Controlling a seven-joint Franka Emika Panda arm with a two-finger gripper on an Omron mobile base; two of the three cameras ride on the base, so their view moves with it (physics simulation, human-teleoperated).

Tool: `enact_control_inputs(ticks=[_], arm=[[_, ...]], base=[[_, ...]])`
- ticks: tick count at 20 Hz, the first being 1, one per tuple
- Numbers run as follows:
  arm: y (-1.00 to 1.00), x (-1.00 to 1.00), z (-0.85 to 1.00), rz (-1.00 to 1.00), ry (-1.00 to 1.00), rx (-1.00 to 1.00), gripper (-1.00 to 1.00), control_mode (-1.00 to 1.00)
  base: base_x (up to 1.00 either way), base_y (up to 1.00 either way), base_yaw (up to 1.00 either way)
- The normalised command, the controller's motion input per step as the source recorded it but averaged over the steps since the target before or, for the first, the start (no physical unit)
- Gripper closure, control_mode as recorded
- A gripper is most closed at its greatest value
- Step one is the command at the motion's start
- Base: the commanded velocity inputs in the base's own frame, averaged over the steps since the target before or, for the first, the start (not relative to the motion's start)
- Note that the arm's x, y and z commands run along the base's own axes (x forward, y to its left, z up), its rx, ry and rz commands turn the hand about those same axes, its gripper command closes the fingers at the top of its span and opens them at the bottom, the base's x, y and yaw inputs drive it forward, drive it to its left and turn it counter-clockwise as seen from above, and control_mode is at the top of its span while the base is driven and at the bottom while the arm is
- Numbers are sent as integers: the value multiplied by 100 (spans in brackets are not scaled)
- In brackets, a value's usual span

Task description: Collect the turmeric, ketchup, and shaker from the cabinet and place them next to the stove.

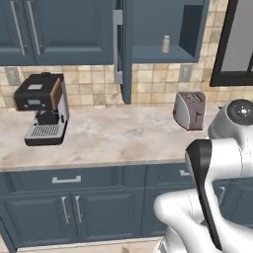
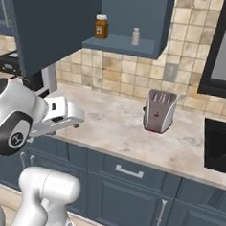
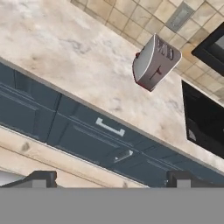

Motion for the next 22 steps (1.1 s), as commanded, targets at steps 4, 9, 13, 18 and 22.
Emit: enact_control_inputs(ticks=[4,9,13,18,22], arm=[[0,0,0,0,0,0,-100,100],[0,0,0,0,0,0,-100,100],[0,0,0,0,0,0,-100,100],[0,0,0,0,0,0,-100,100],[0,0,0,0,0,0,-100,100]], base=[[56,35,-26],[60,1,-14],[57,-8,-4],[66,-1,-4],[57,-17,0]])
